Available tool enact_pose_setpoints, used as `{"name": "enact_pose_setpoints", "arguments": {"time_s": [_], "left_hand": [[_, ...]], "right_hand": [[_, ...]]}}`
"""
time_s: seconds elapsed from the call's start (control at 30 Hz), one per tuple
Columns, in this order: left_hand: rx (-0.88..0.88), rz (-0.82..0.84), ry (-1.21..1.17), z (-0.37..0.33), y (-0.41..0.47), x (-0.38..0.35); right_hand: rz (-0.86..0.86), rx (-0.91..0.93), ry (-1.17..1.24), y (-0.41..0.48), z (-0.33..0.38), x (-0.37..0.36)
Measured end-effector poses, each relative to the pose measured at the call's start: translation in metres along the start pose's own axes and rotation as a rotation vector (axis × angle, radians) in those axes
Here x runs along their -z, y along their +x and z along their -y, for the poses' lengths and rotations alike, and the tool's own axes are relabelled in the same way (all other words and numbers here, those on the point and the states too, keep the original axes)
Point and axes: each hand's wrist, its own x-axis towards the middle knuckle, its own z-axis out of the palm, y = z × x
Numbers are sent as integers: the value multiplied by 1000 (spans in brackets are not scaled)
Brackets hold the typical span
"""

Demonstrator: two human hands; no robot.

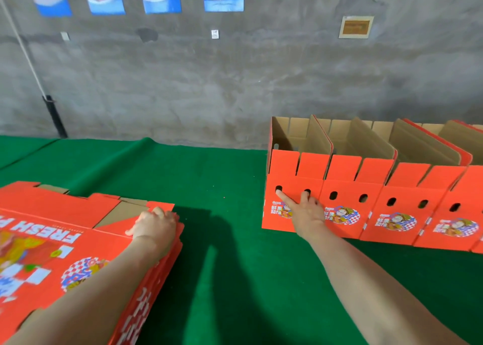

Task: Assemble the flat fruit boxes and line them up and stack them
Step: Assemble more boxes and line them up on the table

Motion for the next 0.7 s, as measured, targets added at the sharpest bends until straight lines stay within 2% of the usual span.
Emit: {"name": "enact_pose_setpoints", "arguments": {"time_s": [0.53, 0.63, 0.7], "left_hand": [[58, 29, -58, -7, 4, -1], [79, 27, -78, -8, 5, -4], [90, 20, -96, -9, 5, -6]], "right_hand": [[24, -170, -21, -13, -95, -30], [108, -229, 70, -18, -87, -22], [184, -295, 246, -21, -73, -9]]}}
